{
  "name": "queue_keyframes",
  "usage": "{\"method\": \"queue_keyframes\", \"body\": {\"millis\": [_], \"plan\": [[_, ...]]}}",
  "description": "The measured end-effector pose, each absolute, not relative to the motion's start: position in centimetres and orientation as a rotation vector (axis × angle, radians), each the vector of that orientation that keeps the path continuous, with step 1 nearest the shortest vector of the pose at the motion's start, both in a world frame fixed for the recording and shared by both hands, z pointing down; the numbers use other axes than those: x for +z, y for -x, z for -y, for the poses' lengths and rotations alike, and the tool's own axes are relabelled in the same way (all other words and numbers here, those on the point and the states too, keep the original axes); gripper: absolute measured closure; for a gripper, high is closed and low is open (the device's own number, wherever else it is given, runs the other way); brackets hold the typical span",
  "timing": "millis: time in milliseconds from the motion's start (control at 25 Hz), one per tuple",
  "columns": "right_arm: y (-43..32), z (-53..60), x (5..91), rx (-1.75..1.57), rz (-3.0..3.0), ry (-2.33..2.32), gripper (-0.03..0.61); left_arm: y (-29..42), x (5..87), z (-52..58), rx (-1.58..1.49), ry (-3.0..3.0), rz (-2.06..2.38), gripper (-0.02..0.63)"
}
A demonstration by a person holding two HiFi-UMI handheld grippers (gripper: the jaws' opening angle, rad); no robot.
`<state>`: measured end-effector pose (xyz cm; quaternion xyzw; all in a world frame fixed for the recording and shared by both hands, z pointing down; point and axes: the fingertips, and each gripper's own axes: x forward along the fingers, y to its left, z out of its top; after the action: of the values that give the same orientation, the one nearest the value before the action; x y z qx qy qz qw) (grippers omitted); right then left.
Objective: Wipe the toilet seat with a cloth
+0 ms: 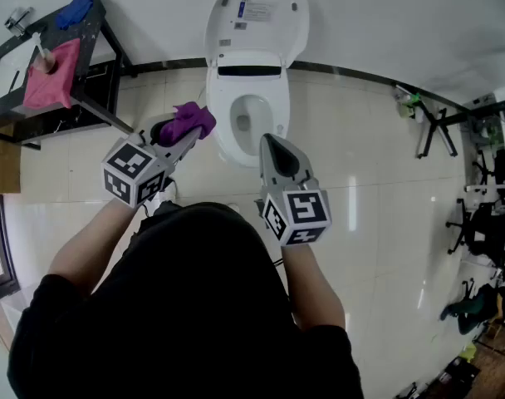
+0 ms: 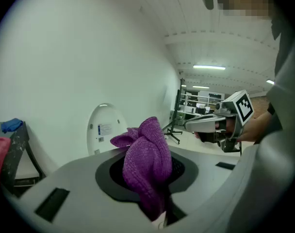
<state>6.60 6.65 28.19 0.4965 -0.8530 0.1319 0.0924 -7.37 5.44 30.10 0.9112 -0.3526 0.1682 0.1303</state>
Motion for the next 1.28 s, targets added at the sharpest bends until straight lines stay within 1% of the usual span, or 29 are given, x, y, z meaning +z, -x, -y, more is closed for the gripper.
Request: {"method": "queue_keyframes", "body": {"millis": [320,520,760,1080,1280], "plan": [[-8.0,-6.3,29.6,0.434,2.543,-1.426,0.561,6.3,32.1,-4.1,0.538,-2.585,1.092,0.52],[-7.2,-4.9,31.5,0.489,2.524,-1.409,0.561,6.3,34.8,-2.0,0.611,-2.551,1.065,0.52],[-5.5,-0.6,35.3,0.568,2.45,-1.397,0.561,5.8,38.8,3.2,0.697,-2.52,0.972,0.52],[-3.3,7.6,42.4,0.713,2.291,-1.413,0.561,6.0,48.3,13.7,0.828,-2.421,0.848,0.52],[-3.1,12.0,47.7,0.805,2.189,-1.466,0.561,5.8,56.5,19.0,0.951,-2.366,0.778,0.52]]}}
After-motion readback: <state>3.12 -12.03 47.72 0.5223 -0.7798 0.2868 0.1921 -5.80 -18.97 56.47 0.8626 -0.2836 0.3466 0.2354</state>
